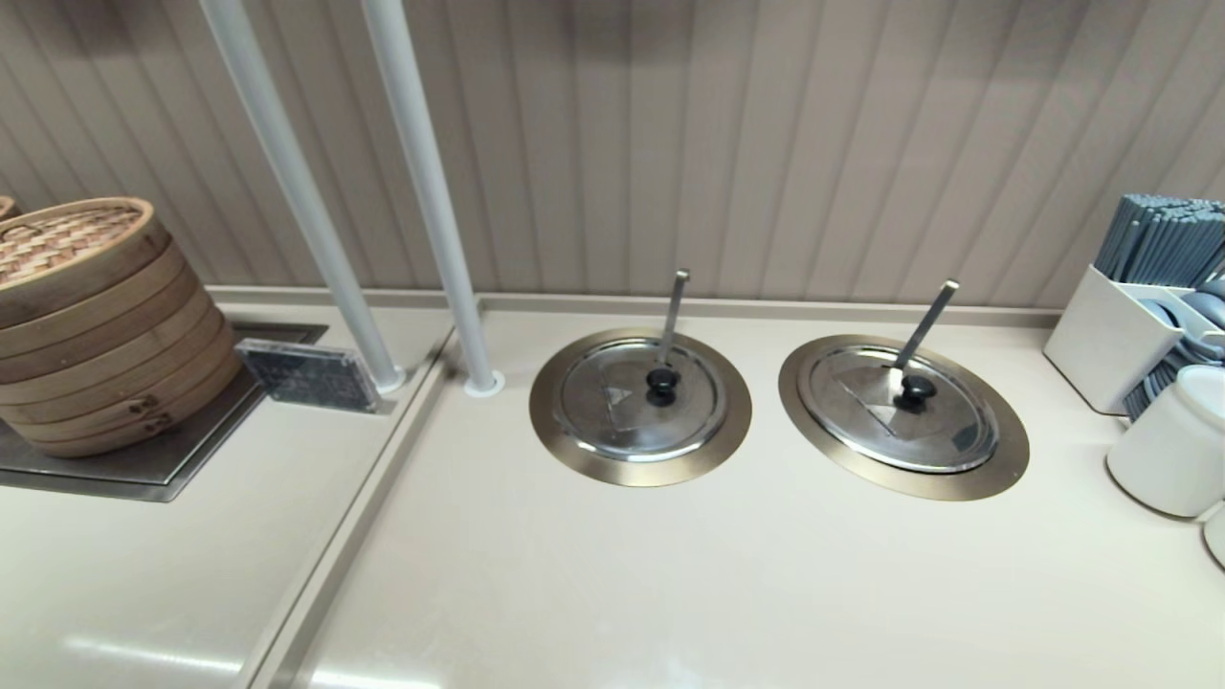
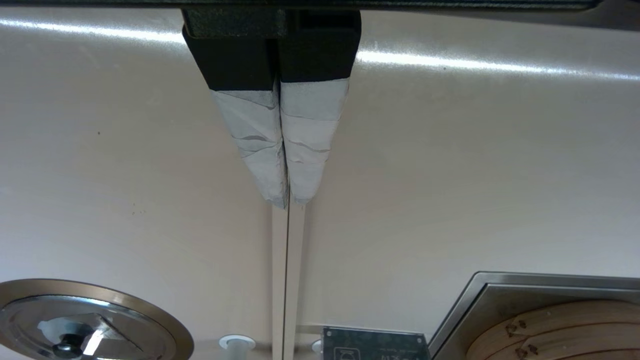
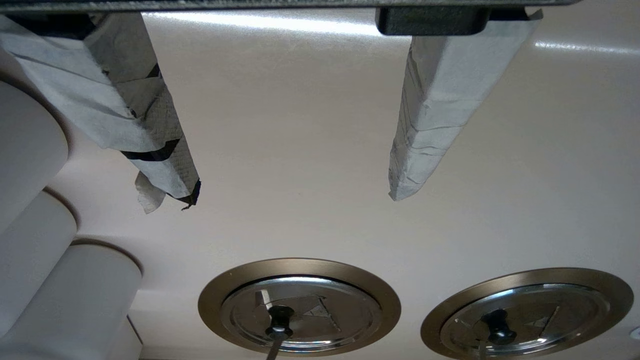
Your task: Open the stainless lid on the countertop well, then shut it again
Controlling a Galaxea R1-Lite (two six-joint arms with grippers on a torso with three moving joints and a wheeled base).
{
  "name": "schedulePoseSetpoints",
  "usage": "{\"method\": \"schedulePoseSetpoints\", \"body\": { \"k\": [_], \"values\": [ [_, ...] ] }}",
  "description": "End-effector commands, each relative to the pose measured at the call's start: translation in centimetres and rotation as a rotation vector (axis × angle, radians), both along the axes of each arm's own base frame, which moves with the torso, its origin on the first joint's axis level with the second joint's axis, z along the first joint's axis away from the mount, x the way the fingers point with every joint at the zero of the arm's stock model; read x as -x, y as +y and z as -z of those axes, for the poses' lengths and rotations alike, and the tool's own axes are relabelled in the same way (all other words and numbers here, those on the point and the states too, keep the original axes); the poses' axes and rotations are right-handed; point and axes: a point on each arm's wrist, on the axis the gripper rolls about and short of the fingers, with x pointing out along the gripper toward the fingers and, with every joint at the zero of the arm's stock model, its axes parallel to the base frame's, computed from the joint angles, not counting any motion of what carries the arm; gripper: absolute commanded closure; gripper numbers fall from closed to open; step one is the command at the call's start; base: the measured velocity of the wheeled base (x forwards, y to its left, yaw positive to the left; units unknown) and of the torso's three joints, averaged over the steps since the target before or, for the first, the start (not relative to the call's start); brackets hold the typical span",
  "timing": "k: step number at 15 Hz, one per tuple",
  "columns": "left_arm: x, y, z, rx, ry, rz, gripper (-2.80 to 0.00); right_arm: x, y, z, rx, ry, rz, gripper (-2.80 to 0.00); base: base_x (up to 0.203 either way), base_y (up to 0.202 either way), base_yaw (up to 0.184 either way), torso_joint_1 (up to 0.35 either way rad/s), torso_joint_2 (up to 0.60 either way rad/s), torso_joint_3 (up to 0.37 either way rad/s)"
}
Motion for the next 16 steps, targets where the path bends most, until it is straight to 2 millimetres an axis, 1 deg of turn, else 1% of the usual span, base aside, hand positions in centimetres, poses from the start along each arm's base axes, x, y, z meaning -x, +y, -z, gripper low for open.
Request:
{"method": "schedulePoseSetpoints", "body": {
  "k": [1, 9, 10, 11, 12, 13, 16],
  "values": [
    [0.0, 0.0, 0.0, -0.001, 0.0, 0.0, 0.0, 0.0, 0.0, 0.0, 0.0, 0.001, 0.0, -2.8, 0.0, 0.0, 0.0, 0.0, 0.0, 0.0],
    [0.0, 0.0, 0.0, 0.001, 0.001, 0.0, 0.0, 0.0, 0.0, -0.2, -0.001, -0.005, 0.009, -2.8, 0.0, 0.0, 0.0, 0.0, 0.0, 0.0],
    [0.0, 0.0, 0.0, 0.001, 0.0, 0.0, 0.0, 0.3, 0.0, -1.4, -0.005, -0.039, 0.016, -2.8, 0.0, 0.0, 0.0, 0.0, 0.0, 0.0],
    [0.0, 0.0, 0.0, -0.001, 0.001, 0.0, 0.0, 0.8, 0.0, -3.3, -0.012, -0.076, 0.021, -2.8, 0.0, 0.0, 0.0, 0.0, 0.0, 0.0],
    [0.0, 0.0, 0.0, 0.001, -0.001, 0.0, 0.0, 0.7, 0.0, -5.0, -0.021, -0.063, 0.024, -2.8, 0.0, 0.0, 0.0, 0.0, 0.0, 0.0],
    [0.0, 0.0, 0.0, -0.001, 0.0, 0.0, 0.0, 0.1, -0.1, -6.6, -0.027, -0.02, 0.028, -2.8, 0.0, 0.0, 0.0, 0.0, 0.0, 0.0],
    [0.0, 0.0, 0.0, -0.001, -0.001, 0.0, 0.0, -2.5, -0.1, -9.9, -0.041, 0.11, 0.038, -2.8, 0.0, 0.0, 0.0, 0.0, 0.0, 0.0]
  ]
}}
